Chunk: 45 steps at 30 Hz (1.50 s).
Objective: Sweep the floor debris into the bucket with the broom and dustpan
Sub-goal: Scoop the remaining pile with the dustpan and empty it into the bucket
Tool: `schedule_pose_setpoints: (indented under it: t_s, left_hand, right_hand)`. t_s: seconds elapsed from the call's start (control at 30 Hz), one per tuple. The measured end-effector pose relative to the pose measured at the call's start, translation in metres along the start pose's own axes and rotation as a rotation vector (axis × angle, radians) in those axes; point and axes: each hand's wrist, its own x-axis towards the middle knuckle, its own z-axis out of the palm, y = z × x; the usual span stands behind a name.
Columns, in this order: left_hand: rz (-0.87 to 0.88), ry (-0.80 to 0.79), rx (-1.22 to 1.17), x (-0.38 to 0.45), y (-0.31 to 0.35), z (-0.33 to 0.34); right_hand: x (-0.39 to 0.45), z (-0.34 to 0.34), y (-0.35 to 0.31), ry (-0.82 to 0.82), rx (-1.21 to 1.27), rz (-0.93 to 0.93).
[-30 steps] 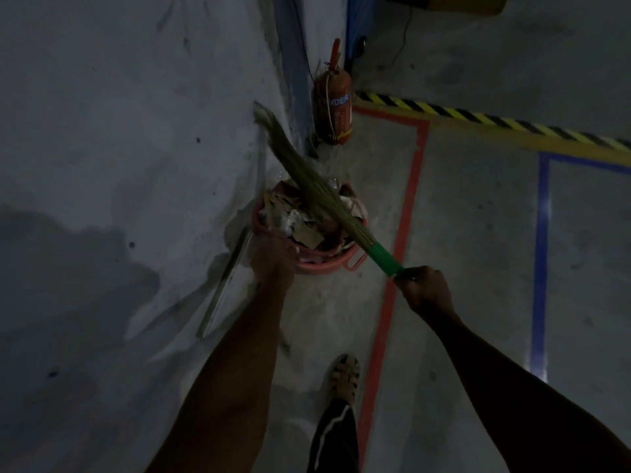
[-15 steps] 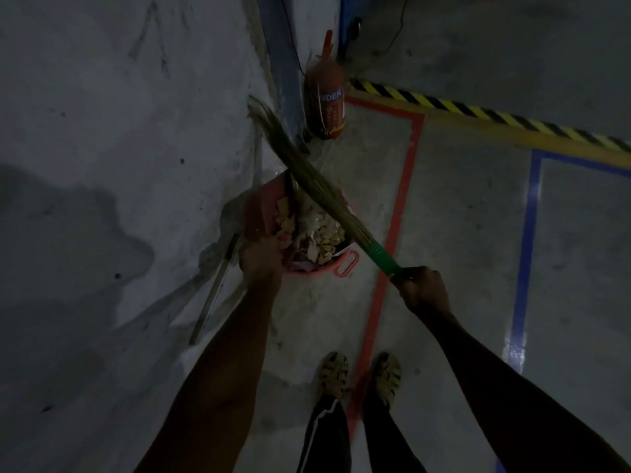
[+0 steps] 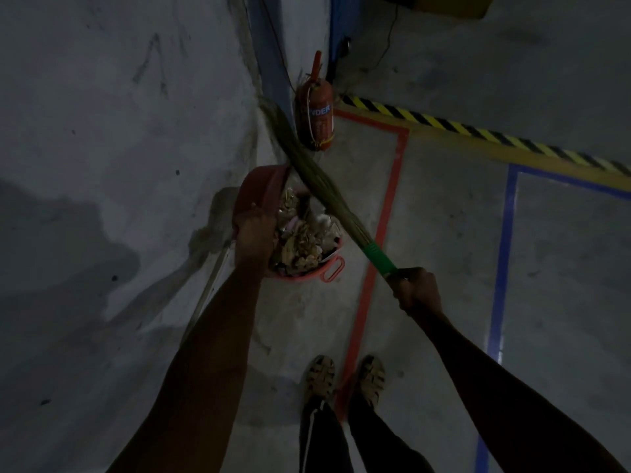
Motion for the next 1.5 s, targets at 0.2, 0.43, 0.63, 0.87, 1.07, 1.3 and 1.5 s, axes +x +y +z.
schedule_pose_setpoints:
  t_s: [0.2, 0.43, 0.63, 0.87, 1.07, 1.3, 1.5]
  left_hand:
    - [-0.128, -0.046, -0.164, -0.013, 0.011, -0.034]
    - [-0.513, -0.243, -0.877, -0.066, 0.013, -0.007]
    - [-0.592, -0.257, -0.867, -0.166, 0.028, 0.026]
    - [-0.711, -0.336, -0.881, -0.302, -0.011, 0.101]
    - [-0.752, -0.400, -0.814, -0.406, -0.070, 0.168]
    - [-0.794, -0.420, -0.750, -0.495, -0.113, 0.244]
    - [-0.787, -0.472, -0.644, -0.542, -0.121, 0.325]
  right_hand:
    - [-0.009, -0.016, -0.014, 0.022, 0.109, 0.022]
    - [-0.031, -0.022, -0.017, -0.001, 0.172, -0.025]
    - [-0.076, -0.008, 0.004, -0.083, 0.210, 0.026]
    - [-0.156, 0.039, 0.050, -0.124, 0.135, 0.016]
    - [-0.231, 0.118, 0.103, -0.168, 0.027, -0.002]
    - [-0.289, 0.207, 0.141, -0.256, -0.025, 0.049]
    - [-0.300, 0.284, 0.199, -0.219, -0.071, -0.005]
